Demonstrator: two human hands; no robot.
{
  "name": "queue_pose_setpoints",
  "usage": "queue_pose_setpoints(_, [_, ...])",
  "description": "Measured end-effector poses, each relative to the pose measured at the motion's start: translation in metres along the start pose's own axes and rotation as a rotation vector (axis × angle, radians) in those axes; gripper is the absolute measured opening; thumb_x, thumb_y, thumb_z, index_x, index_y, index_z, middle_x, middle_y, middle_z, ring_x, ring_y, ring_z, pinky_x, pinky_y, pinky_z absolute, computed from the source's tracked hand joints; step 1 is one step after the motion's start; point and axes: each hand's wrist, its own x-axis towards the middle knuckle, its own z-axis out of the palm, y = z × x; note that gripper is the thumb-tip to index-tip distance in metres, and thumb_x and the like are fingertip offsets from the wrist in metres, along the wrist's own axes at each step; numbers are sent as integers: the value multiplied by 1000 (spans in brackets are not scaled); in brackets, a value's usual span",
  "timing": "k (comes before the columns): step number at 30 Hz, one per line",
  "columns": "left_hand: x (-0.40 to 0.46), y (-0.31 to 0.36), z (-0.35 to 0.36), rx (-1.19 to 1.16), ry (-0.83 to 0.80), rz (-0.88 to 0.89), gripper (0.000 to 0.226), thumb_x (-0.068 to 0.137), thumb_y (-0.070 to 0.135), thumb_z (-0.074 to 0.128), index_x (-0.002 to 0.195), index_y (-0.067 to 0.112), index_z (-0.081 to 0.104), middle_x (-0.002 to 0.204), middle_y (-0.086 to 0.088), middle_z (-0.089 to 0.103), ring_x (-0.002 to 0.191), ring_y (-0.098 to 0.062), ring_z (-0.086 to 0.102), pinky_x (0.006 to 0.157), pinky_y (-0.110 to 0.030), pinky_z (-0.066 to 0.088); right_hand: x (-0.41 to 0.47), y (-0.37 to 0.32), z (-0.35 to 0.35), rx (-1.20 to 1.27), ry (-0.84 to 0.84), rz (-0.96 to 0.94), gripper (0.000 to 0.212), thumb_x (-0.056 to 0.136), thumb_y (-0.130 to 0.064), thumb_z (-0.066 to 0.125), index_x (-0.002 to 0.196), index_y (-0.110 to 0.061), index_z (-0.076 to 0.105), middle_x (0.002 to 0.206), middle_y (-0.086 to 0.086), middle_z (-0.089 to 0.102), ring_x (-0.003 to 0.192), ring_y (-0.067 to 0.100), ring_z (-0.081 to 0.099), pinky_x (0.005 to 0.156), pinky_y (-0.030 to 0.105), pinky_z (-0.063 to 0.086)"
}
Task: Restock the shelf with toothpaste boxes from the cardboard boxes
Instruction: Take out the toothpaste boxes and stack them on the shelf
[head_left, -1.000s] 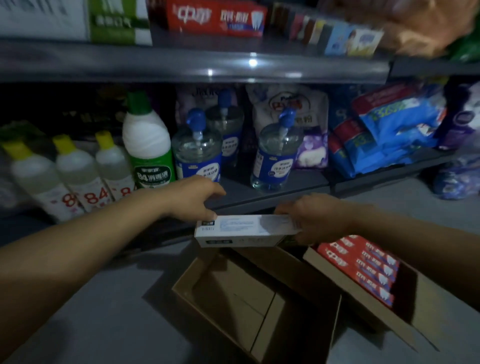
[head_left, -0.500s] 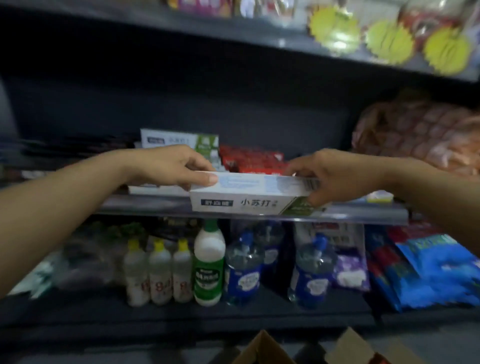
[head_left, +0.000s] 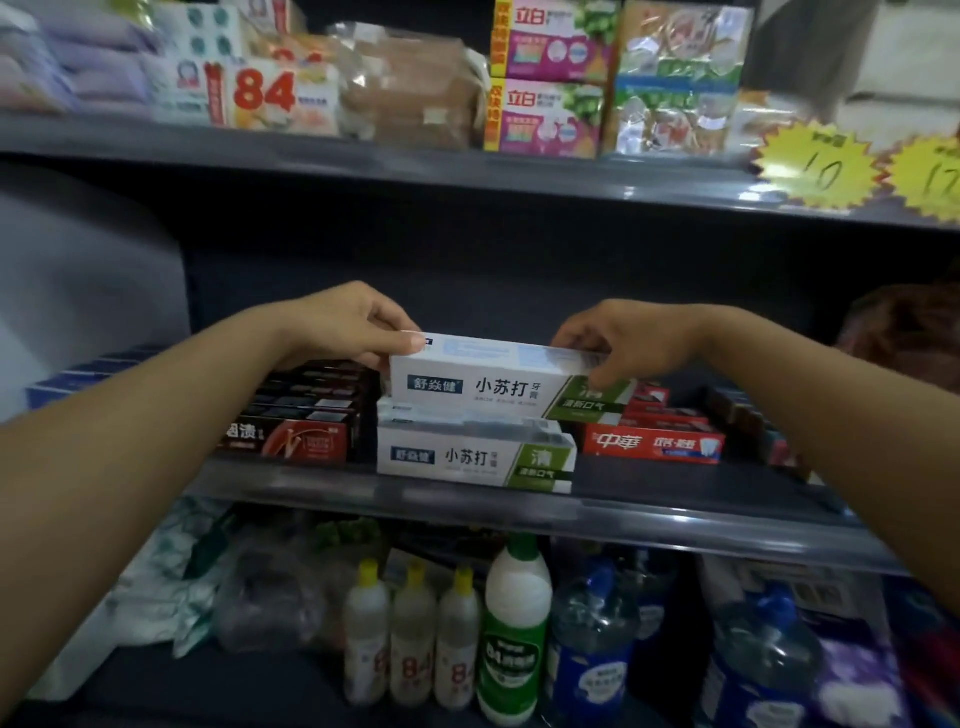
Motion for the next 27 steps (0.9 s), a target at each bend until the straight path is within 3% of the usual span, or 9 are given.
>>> queue_pose_setpoints(7, [37,-29,-14,76,-52,-1,31,81,21,74,111,21,68,103,5,72,97,-5,66,74,-16,47,60,11,-2,1,-60,63,42,84,-7,66,119,-26,57,108,-8,68,96,7,66,84,26,54])
queue_pose_setpoints(15, [89,-65,-13,285,-5,-9,38,82,16,74,119,14,66,106,3,69,98,-11,64,99,-36,47,115,25,1,-36,-82,133,37,86,-12,66,121,-21,58,112,-4,66,99,9,63,90,27,49])
queue_pose_setpoints(23, [118,-76,-7,410,42,-43,39,85,20,71,123,13,64,116,-4,67,104,-17,61,95,-34,47,146,44,11,-52,-33,165,42,83,-15,70,122,-25,61,114,-9,65,105,9,60,99,34,46])
queue_pose_setpoints(27, [122,-78,-3,451,22,-82,41,88,23,68,127,15,61,122,-4,64,109,-19,58,95,-34,46,149,46,19,-52,-6,172,45,82,-13,71,125,-22,59,117,-6,63,107,11,59,97,30,45])
